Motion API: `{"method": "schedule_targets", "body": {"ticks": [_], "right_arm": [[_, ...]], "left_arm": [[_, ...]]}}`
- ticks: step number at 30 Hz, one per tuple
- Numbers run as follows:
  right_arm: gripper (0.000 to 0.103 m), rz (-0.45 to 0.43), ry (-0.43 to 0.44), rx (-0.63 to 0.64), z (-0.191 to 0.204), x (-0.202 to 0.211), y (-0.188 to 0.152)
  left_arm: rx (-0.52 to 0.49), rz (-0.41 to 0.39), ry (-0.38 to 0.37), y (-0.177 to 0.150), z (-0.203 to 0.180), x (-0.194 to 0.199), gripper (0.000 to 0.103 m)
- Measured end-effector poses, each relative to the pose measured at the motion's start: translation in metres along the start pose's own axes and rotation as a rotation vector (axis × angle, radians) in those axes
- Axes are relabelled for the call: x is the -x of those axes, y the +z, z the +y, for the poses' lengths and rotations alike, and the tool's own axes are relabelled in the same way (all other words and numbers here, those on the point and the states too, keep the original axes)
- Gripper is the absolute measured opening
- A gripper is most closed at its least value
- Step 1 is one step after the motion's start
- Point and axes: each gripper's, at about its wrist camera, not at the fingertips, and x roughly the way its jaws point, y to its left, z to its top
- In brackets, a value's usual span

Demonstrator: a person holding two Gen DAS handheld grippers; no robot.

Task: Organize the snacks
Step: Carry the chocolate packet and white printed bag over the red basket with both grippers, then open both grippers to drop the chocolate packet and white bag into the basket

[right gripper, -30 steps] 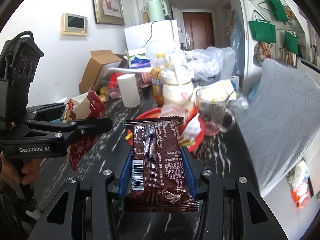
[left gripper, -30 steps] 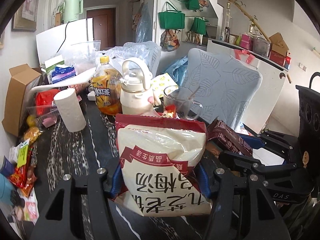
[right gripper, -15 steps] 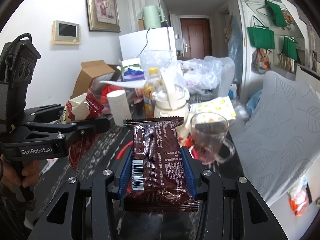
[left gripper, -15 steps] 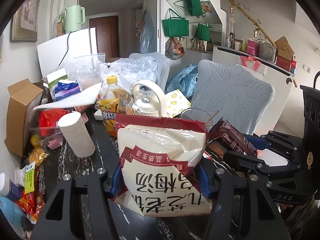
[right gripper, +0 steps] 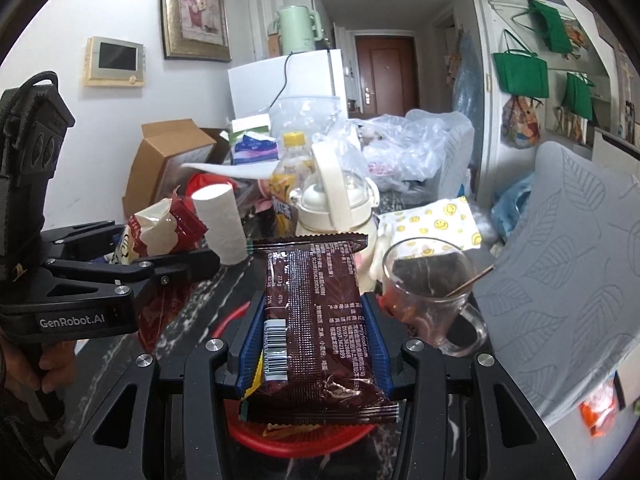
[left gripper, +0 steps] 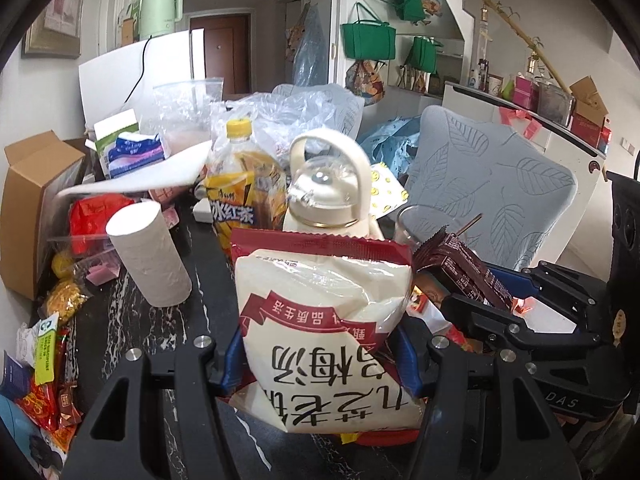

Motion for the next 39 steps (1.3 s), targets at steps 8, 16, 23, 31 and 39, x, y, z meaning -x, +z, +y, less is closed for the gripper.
{"method": "schedule_targets", "body": {"ticks": [8,16,23,31,39], "right_arm": [[0.045,0.084,0.000,-0.035,-0.002,-0.030,-0.019],[0.045,0.108,0.036,-0.054,0.000,-0.038,-0.038],[0.047,0.097,0.019,-0.010,0.001,-0.038,-0.046],[0.063,0.139,0.075,-0.087,-0.010,-0.029,-0.048],[0.043,0.132,0.090,-0.148,-0.022,-0.014,-0.054]], "left_arm": [[0.059,0.077,-0.011,-0.018,0.012,-0.025,0.059],[0.069,0.093,-0.023,-0.026,0.010,-0.030,0.059],[0.060,0.106,-0.040,-0.028,0.003,-0.037,0.059],[0.055,0.102,-0.047,-0.028,-0.001,-0.037,0.059],[0.046,0.127,-0.084,-0.032,-0.011,-0.049,0.059]]}}
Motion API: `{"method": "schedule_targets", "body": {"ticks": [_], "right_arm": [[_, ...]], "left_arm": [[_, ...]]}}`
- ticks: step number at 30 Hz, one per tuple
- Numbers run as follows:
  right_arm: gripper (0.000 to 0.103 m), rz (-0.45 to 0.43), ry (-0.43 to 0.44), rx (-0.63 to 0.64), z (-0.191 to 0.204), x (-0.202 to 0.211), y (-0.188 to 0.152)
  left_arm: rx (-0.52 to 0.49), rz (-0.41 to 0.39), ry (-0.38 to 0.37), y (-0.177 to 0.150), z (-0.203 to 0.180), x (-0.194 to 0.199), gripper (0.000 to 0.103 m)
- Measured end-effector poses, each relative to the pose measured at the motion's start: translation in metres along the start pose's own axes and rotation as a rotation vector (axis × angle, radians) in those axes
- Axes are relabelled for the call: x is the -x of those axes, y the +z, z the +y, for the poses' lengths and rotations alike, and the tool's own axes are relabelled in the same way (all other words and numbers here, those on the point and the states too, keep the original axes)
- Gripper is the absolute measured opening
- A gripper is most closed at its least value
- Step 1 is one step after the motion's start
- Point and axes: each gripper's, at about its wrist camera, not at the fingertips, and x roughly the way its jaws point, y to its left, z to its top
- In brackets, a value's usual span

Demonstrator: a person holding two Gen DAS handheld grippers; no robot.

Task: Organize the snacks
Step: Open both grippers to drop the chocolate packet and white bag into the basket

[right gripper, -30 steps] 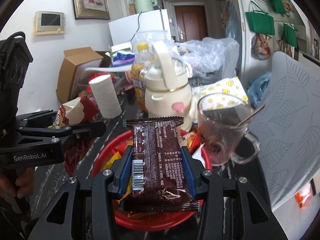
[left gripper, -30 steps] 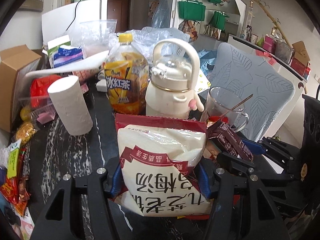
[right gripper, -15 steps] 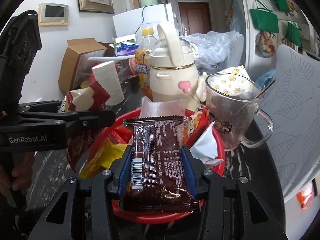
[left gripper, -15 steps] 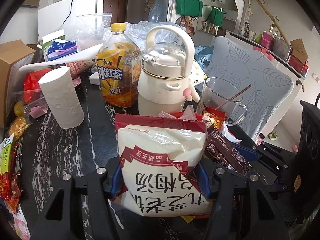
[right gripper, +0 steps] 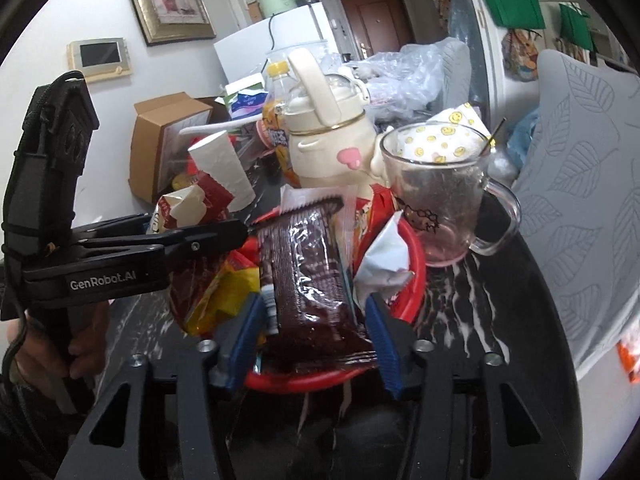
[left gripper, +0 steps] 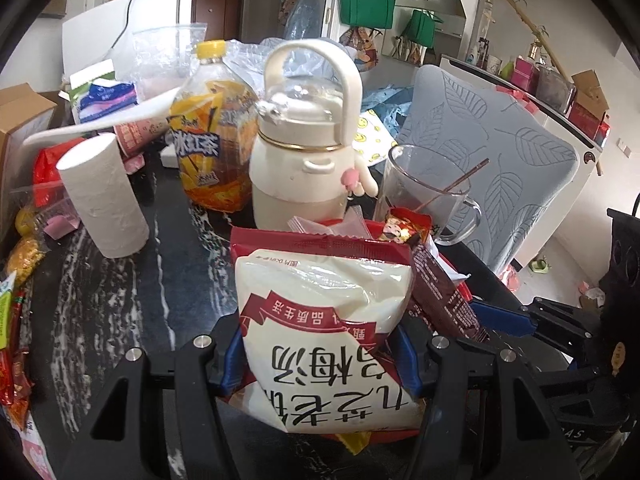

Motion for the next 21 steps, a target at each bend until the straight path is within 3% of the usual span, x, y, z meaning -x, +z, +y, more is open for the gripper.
{"method": "schedule_targets", "body": {"ticks": [9,21], "right_arm": [[0.041,-0.020,-0.017,0.000,0.001,-0.004,-0.001],[0.042,-0.007,-0.024,0.027,0.003,-0.004,0.000]], "left_arm": [[0.069,0.047,-0.018,-0.007,0.009,-0.020,0.059],[0.001,0.061,0.048,-0.007,-0.002,-0.019,0.060]]}}
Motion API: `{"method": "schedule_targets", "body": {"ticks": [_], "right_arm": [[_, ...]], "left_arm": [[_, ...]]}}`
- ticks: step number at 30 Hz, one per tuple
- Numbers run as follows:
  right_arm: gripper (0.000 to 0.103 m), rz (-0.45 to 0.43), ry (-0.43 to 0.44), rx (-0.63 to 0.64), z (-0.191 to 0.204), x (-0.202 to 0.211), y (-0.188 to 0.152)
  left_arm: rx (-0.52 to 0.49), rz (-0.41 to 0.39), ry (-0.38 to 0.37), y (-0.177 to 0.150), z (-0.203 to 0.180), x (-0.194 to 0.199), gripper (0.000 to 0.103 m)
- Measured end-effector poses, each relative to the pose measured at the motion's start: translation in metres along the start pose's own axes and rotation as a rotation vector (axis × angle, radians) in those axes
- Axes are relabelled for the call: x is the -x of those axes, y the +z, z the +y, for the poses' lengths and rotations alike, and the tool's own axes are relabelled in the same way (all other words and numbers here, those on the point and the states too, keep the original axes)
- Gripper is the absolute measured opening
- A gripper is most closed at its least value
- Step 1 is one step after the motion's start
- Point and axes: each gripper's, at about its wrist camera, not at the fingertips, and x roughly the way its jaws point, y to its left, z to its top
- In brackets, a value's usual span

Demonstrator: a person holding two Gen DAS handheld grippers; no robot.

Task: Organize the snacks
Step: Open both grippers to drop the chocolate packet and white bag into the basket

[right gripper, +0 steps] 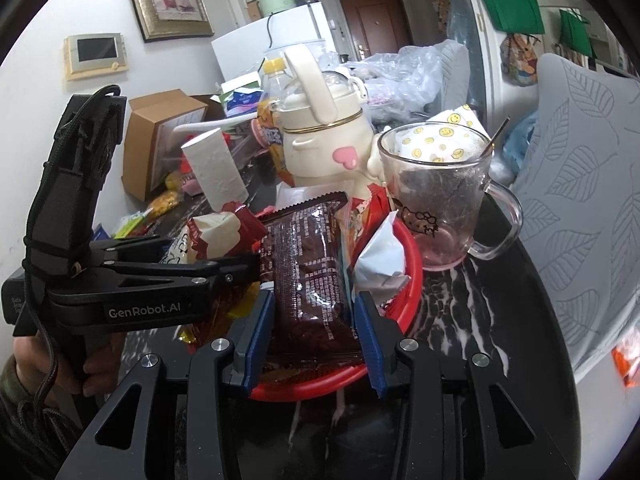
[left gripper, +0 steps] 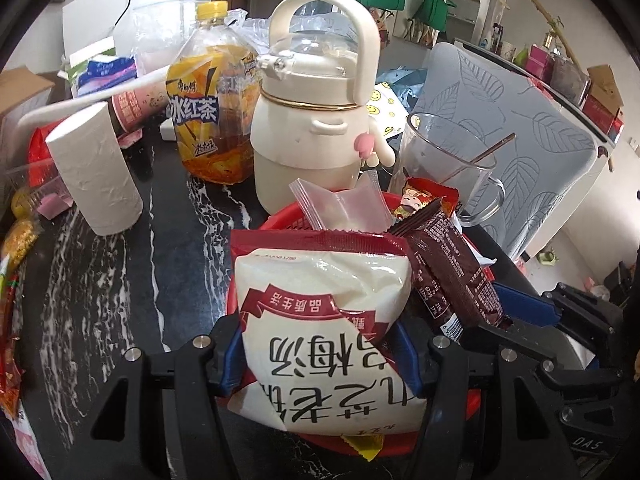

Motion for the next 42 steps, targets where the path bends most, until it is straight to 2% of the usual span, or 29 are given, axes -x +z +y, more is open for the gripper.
{"method": "schedule_targets", "body": {"ticks": [3,10,12,13,16,17,20,24,29,42], "right_arm": [[0.042,0.000,0.001,0.003,0.000,0.001,0.001],[0.044,-0.006,-0.013,-0.004,-0.003,0.006,0.002],[0.048,-0.008,-0.020,-0.009,-0.005,0.008,0.002],[0.049,-0.010,-0.024,-0.014,-0.006,0.009,0.001],[0.049,-0.013,-0.020,-0.027,-0.009,0.013,0.000],[0.049,-0.013,-0.023,-0.029,-0.009,0.014,-0.001],[0.049,-0.017,-0.033,-0.030,-0.009,0.016,-0.002],[0.049,-0.015,-0.032,-0.041,-0.011,0.018,-0.004],[0.050,0.010,-0.077,-0.027,-0.009,0.014,-0.007],[0.056,-0.022,-0.066,-0.026,-0.002,0.023,0.000]], "left_arm": [[-0.030,-0.003,0.012,0.001,-0.004,0.001,0.061],[-0.008,-0.011,0.035,0.002,-0.002,0.008,0.062],[0.006,-0.009,0.027,0.003,-0.001,0.010,0.062],[0.011,-0.009,0.022,0.003,-0.001,0.012,0.064],[0.005,-0.031,0.045,0.003,-0.005,0.020,0.079],[0.004,-0.041,0.054,0.003,-0.006,0.022,0.080],[-0.013,-0.058,0.083,0.005,-0.010,0.028,0.081],[-0.016,-0.048,0.081,0.005,-0.010,0.026,0.081],[-0.011,-0.057,0.084,0.003,-0.009,0.027,0.081],[0.012,-0.110,0.080,0.007,-0.001,0.050,0.081]]}}
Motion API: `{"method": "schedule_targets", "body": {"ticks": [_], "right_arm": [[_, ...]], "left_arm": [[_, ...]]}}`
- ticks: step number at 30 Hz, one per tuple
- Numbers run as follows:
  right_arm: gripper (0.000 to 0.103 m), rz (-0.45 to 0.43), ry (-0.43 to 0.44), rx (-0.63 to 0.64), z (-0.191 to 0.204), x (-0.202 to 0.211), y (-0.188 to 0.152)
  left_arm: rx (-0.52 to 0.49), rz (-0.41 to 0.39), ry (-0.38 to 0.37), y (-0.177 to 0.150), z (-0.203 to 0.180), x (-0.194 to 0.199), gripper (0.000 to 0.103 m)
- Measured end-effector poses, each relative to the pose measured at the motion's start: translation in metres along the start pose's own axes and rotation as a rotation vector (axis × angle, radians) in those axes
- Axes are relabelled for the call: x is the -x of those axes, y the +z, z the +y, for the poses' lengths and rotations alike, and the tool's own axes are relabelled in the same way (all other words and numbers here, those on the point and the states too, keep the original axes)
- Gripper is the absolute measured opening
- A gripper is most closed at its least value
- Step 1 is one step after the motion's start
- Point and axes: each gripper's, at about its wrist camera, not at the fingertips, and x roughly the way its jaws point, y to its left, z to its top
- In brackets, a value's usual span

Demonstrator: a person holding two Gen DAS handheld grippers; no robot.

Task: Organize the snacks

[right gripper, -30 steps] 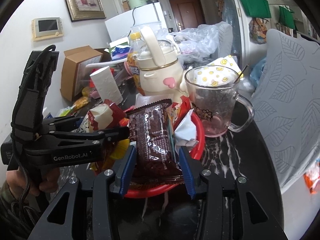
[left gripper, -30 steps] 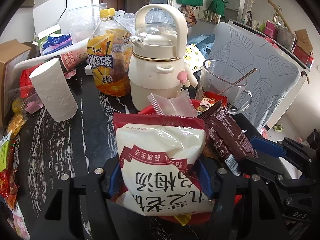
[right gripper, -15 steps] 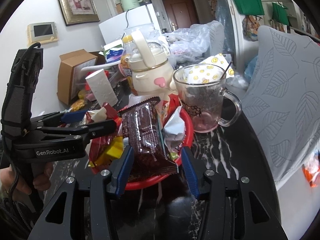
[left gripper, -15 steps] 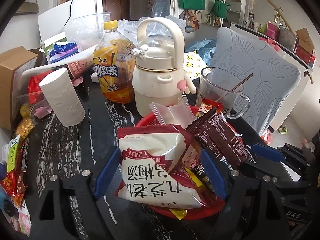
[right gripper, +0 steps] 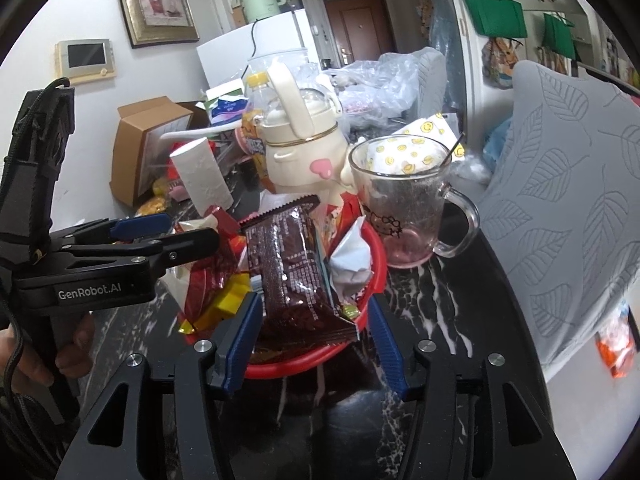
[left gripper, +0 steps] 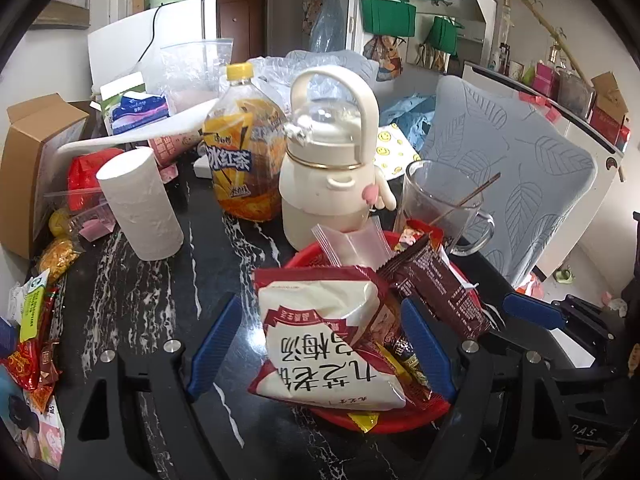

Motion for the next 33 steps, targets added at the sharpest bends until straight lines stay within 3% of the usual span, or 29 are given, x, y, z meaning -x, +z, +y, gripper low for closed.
{"method": "schedule_targets", "body": {"ticks": [14,20,33], "right_arm": [[0.058,-0.114,-0.005,0.079,0.028,0.032,0.036],[0.064,-0.168,-0.027,0.109,0.042,0.055,0.051],[0.070,-0.248,-0.063,0.132,0.078,0.108,0.038]], "left_arm": [[0.024,-0.112,-0.020,0.023,0.008,0.049,0.081],[0.031,-0.168,-0.026,0.029,0.009,0.079,0.081],[0.009,-0.251,-0.041,0.002,0.008,0.145,0.081]]}}
